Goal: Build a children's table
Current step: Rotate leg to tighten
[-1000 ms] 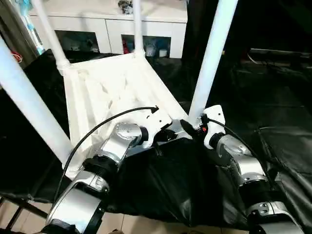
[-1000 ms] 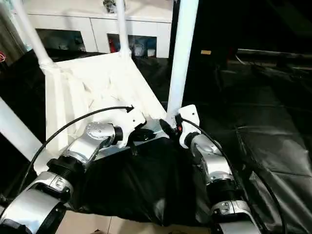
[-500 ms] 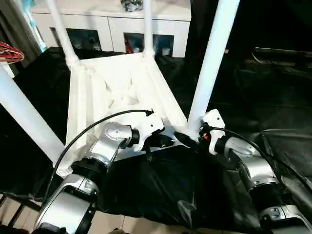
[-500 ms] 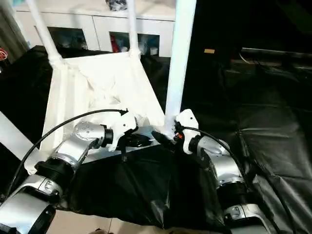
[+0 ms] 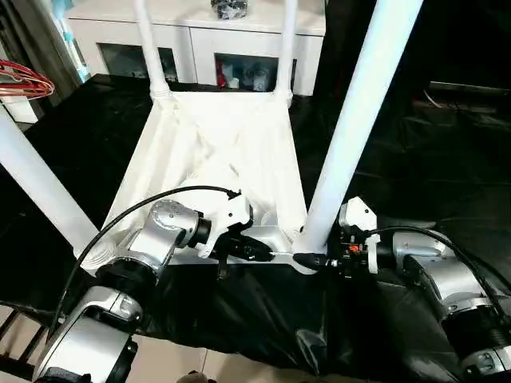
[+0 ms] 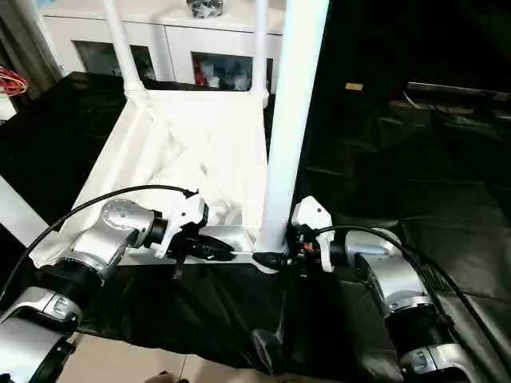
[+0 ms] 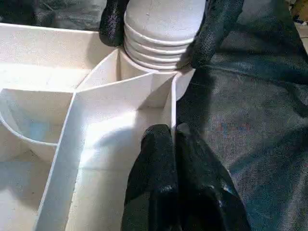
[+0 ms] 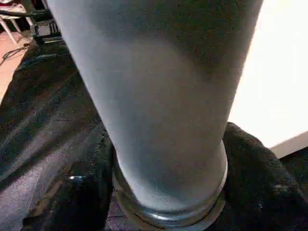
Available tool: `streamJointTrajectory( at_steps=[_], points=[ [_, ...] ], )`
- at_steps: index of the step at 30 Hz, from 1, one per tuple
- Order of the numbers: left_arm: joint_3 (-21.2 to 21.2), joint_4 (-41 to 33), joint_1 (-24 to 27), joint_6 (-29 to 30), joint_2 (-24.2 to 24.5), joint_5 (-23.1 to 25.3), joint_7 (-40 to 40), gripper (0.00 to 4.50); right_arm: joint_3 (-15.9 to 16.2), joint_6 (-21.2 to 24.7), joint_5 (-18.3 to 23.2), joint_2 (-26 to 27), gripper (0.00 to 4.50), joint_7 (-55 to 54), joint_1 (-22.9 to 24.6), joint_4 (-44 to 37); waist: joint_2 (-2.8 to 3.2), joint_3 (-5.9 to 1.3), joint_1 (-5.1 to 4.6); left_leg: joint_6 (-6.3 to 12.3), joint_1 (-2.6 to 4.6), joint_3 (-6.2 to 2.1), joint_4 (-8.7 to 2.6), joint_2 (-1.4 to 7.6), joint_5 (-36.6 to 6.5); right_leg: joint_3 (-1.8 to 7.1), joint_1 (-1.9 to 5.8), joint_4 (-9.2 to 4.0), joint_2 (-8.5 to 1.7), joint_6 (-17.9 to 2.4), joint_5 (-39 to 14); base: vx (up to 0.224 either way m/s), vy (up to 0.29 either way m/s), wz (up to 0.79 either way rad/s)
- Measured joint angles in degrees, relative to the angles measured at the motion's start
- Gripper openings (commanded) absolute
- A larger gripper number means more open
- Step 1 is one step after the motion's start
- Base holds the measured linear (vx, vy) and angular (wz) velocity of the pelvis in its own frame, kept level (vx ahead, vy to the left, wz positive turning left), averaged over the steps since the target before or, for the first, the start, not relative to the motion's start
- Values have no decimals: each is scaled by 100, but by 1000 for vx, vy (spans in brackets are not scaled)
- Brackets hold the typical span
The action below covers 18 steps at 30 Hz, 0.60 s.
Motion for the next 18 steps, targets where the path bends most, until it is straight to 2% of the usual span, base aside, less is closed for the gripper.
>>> streamJointTrajectory(
  at_steps=[6,9,13,15,18],
  points=[
    [-13,-86,45,3,-1,-4,19,0,11,102,26,5,271,39,28,-34,2,-1,19,0,-3,-2,-5,1,0,-4,-1,0,1,2,-2,0,0,0],
    [-3,-79,51,-10,-84,74,263,0,-104,68,-6,155,270,-210,111,-22,2,-3,21,0,1,-2,1,1,0,-2,4,1,0,2,-1,0,0,0],
    [136,51,18,59,-317,236,1146,0,-399,-107,-180,659,270,-1436,29,381,-8,-4,-71,-2,33,-1,0,-4,0,4,22,-1,0,27,-16,0,0,0],
    [231,203,-77,199,-529,304,1731,0,-559,-134,-272,979,270,-2234,-175,705,-15,1,-151,-3,36,-4,1,-5,1,2,21,-5,-1,34,-20,0,0,0],
    [289,297,-155,384,-809,414,2435,0,-770,-195,-364,1367,270,-3168,-414,1111,-18,0,-206,-2,38,-6,-2,-6,1,1,22,-12,0,35,-21,0,0,0]
  ],
)
